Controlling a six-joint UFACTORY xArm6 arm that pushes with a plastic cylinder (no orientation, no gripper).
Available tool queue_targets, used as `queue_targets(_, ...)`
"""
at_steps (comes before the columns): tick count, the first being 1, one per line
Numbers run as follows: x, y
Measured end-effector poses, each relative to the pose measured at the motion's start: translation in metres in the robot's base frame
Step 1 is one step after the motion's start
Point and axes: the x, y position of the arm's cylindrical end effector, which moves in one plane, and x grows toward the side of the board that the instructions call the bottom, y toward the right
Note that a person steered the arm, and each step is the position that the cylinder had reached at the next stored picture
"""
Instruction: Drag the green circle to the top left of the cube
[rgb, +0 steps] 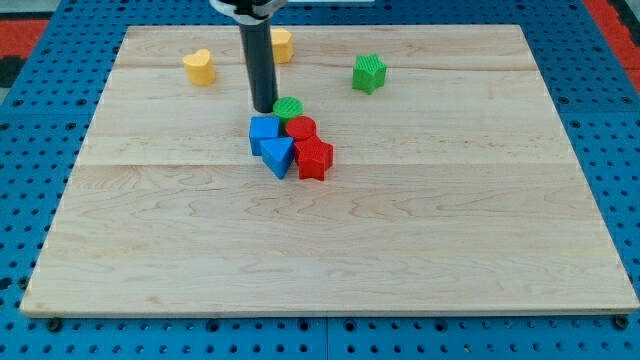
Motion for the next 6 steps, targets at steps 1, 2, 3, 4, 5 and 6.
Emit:
queue_targets(1, -0.022, 0.074)
queue_targets(2, -0.004, 0.118)
queue_targets(3, 0.015, 0.102)
queue_targets(4, 0.016, 0.039)
queue_targets(5, 0.017, -0.014)
queue_targets(6, 0.018, -0.017)
